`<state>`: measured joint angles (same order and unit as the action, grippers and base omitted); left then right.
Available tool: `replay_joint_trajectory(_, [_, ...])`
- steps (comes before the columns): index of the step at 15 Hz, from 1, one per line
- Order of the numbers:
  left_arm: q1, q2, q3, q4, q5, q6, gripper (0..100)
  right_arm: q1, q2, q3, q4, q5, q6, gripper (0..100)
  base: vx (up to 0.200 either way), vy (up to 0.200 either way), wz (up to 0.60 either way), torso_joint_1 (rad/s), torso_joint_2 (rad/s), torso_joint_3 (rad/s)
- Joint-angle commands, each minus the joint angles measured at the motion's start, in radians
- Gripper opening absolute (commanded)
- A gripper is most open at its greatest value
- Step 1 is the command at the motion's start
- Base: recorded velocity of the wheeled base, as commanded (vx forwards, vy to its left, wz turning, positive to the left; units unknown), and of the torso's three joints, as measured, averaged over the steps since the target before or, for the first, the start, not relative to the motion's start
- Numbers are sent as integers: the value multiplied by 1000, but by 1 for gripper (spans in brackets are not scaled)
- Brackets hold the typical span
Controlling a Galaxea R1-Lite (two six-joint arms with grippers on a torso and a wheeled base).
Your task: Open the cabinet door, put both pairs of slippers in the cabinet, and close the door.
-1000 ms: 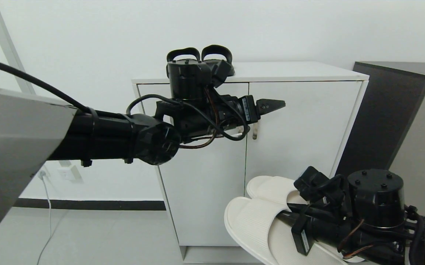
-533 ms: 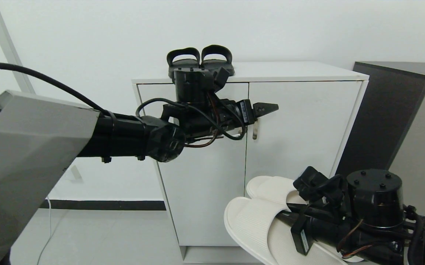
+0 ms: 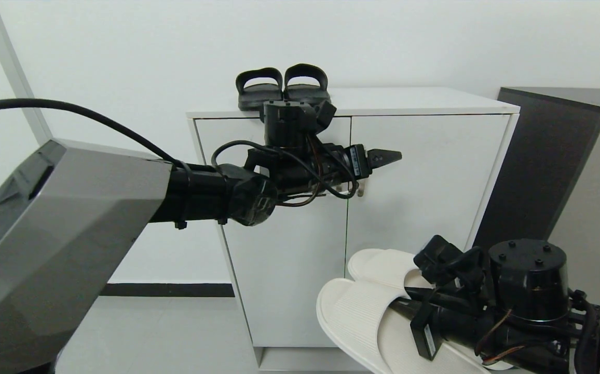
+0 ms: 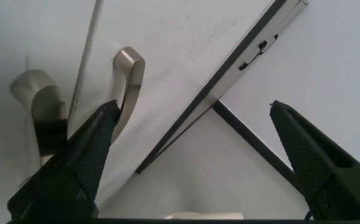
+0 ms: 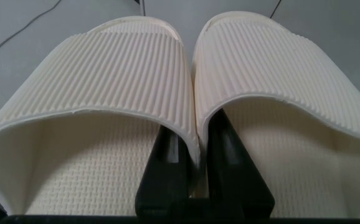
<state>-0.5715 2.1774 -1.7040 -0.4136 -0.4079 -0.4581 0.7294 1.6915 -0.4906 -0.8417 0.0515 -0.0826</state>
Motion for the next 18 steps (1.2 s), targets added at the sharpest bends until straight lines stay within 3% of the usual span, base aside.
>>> replay_joint_trajectory(1, [-1,21,-14,-1,1,-4,0,1,2,1,0,1,0,0,0,0,0,0,0,0])
replay_joint_trajectory(5, [-2,-1,23,-2,1,-4,0,5,2,7,1,4,0,0,0,0,0,0,0,0])
replay_joint_trajectory(8, [-10,-61,126,-31,1,-4,0,10,-9,21,1,33,0,0,0,0,0,0,0,0])
replay_joint_trajectory(12, [-70,-166,302,-120,6,-4,0,47,-10,61,-27,85,-6,0,0,0,0,0,0,0])
replay_joint_trajectory(18, [-70,-278,426,-134,12,1,0,50,-7,67,-33,85,-8,0,0,0,0,0,0,0])
